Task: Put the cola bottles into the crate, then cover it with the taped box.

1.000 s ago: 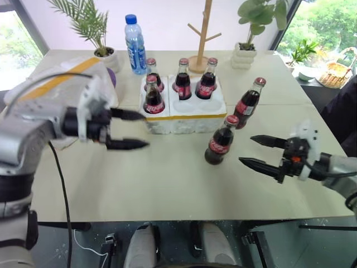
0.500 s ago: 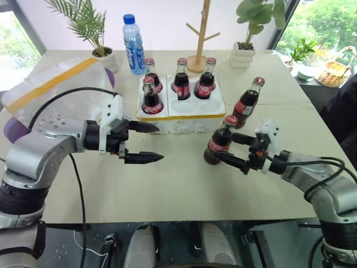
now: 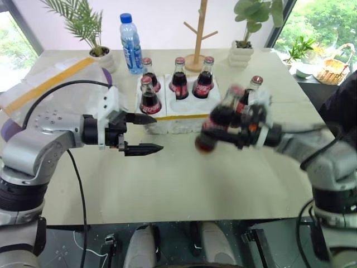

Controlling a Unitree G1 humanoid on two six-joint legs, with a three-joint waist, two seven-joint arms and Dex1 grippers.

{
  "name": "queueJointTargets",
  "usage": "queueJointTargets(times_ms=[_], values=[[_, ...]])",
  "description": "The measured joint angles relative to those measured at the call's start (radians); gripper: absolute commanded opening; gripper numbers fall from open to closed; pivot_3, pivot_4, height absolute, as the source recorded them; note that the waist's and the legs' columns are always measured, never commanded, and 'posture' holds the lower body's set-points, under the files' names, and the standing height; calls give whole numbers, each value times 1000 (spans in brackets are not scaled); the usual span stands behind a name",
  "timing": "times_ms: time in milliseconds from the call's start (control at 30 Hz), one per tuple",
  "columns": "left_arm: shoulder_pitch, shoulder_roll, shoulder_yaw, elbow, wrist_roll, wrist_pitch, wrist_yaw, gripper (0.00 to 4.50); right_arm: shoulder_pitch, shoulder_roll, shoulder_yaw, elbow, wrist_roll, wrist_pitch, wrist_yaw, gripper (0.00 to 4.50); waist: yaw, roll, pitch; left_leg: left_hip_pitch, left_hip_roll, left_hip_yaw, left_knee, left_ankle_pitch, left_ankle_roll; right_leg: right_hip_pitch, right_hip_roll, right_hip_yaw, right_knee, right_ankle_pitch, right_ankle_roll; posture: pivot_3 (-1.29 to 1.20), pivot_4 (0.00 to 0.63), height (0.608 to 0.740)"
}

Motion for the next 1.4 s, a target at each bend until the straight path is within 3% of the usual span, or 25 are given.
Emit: queueJointTargets(times_ms=[100,233,333,467,633,733,767,833,967,1033,1233,1333,1400], values=[[-1,-2,1,7,1,-3,8,4500,-167,72,24,130,-65,-49,-49,2818,4,0,0,0,0,0,0,0,0,0,0,-1,1,0,-1,0,150,740],[-4,-13,0,12,2,-5,17,4500,-260,177,138,391,-258,-158,-120,2818,4,-1,0,-1,-1,1,1,0,0,0,-2,0,1,0,0,0,150,740],[-5,-13,-1,13,3,-5,24,4500,-266,230,196,525,-342,-202,-126,2818,6,0,0,-4,-1,1,1,0,0,-2,-2,-1,1,0,0,0,150,740],[-5,-13,-1,13,3,-6,29,4500,-264,260,248,603,-431,-261,-105,2818,4,0,0,-17,-1,1,3,1,-1,-18,-2,0,8,0,0,0,150,740],[-4,-10,2,10,2,-6,35,4500,-218,310,260,656,-475,-281,-89,2818,1,0,0,-17,-1,0,3,2,-2,-19,-1,0,9,0,0,0,150,740],[-4,-10,2,11,3,-7,44,4500,-215,335,254,679,-491,-286,-93,4200,1,0,0,-16,-1,0,3,2,-2,-18,-1,0,10,0,0,0,150,740],[-5,-10,1,13,4,-11,48,4500,-215,343,254,679,-493,-286,-94,4455,0,0,0,-16,-1,0,3,2,-2,-18,-1,0,10,0,0,0,150,740],[-18,-14,1,18,5,-16,52,4500,-213,349,252,676,-502,-286,-102,4455,0,0,0,-16,-1,0,3,2,-2,-18,-1,0,10,0,0,0,150,740],[-44,-25,0,23,3,-18,64,4500,-160,315,230,562,-505,-248,-114,4455,7,0,0,-16,-1,0,4,2,-2,-17,-2,0,9,0,0,0,150,740],[-45,-33,-3,23,2,-17,66,4500,-96,242,192,411,-478,-187,-114,4455,13,0,0,-17,-1,-1,4,2,-2,-18,-3,-1,9,0,0,0,150,740],[-57,-43,-18,39,4,-19,67,4500,100,-2,-81,-63,-293,98,-123,4455,20,-1,-1,-12,0,-1,3,2,-2,-15,0,-1,9,0,-1,0,150,740],[-68,-55,-29,55,18,-40,65,4500,279,-12,-181,-192,-252,231,-210,4455,19,-2,-1,-7,0,-1,3,2,-2,-10,0,0,9,-1,-2,0,150,740],[-73,-59,-32,65,26,-44,65,4500,316,-4,-202,-197,-255,258,-252,4455,16,-1,-1,-7,-1,0,2,2,-2,-10,-1,1,9,-1,-2,0,150,740]])
